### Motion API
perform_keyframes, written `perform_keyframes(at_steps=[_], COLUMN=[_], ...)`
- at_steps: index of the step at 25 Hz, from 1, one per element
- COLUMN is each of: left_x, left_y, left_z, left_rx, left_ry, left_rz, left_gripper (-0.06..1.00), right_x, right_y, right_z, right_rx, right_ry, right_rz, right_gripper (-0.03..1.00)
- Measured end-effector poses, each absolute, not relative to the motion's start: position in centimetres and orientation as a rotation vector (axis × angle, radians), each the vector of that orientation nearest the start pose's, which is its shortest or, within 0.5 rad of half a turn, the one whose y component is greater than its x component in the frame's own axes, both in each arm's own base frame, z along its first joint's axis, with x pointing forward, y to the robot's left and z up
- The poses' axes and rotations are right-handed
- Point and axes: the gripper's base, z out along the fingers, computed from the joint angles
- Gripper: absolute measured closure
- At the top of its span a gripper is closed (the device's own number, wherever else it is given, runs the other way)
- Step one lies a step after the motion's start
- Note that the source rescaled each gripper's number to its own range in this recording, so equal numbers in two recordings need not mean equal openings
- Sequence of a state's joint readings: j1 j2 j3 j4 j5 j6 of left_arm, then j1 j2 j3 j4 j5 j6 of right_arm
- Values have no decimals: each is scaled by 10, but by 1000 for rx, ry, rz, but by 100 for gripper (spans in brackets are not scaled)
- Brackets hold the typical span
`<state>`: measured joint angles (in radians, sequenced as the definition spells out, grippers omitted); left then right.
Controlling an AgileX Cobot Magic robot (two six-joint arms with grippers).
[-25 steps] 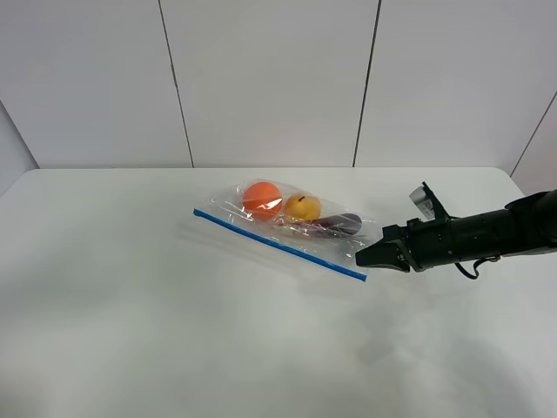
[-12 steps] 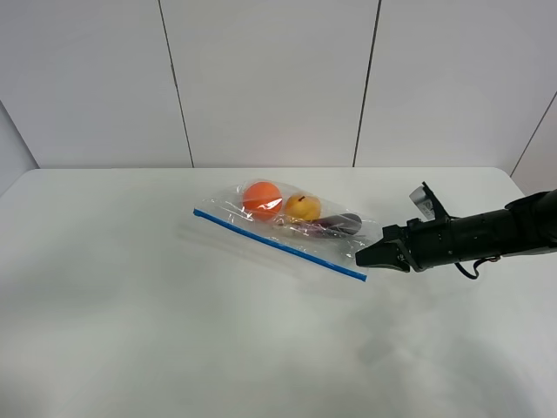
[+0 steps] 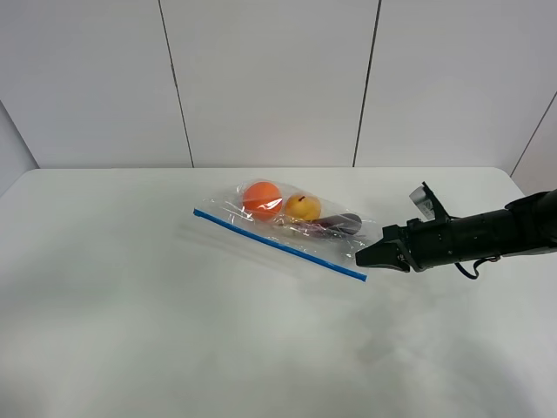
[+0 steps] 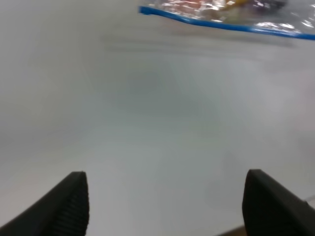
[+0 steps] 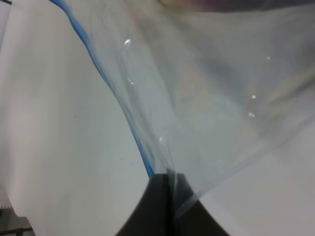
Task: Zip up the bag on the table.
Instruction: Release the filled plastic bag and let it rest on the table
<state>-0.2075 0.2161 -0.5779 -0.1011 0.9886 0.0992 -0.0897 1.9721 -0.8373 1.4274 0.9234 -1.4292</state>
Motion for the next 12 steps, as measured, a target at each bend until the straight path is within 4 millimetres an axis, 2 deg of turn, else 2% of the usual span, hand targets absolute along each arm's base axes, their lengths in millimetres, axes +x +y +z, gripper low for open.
perform_keyframes(at_steps=[5, 12], left_x=[26, 26], left_y=[-10, -10], left_z=[303, 303], left_rx=[202, 195], left_ry=[2098, 2099], left_rz=[-123, -119], left_gripper=[-5, -5], right_x=[314, 314], right_y=[44, 44], right_z=[109, 109], right_rx=[-211, -211], right_ry=[2489, 2489], right_rz=[1174, 1174], right_gripper=[97, 97])
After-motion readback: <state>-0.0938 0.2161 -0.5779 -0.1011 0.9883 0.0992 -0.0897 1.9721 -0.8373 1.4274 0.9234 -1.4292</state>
